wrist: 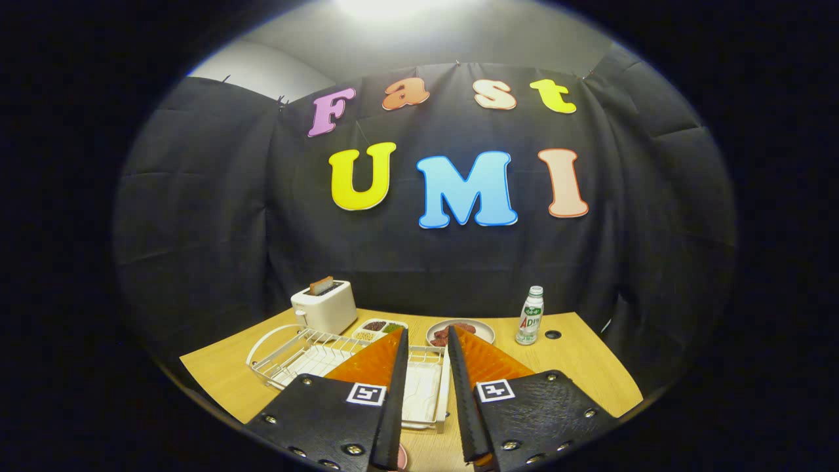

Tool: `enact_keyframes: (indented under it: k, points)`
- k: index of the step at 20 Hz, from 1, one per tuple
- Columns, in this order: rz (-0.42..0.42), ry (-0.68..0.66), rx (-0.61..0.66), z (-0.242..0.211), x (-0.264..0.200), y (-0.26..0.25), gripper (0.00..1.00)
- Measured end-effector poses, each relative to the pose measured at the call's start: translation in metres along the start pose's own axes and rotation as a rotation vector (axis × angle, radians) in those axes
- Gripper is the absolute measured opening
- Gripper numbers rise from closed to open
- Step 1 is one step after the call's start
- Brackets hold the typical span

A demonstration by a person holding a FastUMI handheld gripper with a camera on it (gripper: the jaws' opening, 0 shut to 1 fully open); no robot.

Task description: Take the plate from the dish rack, then take the spoon from the basket and place it into the plate.

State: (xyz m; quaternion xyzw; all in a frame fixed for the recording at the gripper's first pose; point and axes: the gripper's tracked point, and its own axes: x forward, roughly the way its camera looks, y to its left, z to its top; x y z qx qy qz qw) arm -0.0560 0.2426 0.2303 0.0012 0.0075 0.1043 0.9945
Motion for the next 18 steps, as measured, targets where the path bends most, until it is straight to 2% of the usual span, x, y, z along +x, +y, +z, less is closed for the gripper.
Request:
enact_keyframes:
  k: [3, 8, 10, 12, 14, 15, 17, 18]
  points:
    - [-0.045, -0.03, -0.003, 0.02, -0.004, -0.005, 0.36]
    - [-0.075, -0.045, 0.006, 0.036, -0.011, -0.005, 0.37]
    - [-0.086, -0.056, -0.003, 0.04, -0.012, -0.008, 0.41]
    - [-0.085, -0.061, -0.018, 0.043, -0.014, -0.008, 0.57]
    - [-0.08, -0.066, -0.027, 0.046, -0.016, -0.008, 0.62]
    - [-0.076, -0.07, -0.025, 0.047, -0.016, -0.008, 0.73]
    - [-0.077, -0.073, -0.014, 0.047, -0.016, -0.012, 0.83]
    - [-0.081, -0.071, -0.009, 0.045, -0.016, -0.014, 0.83]
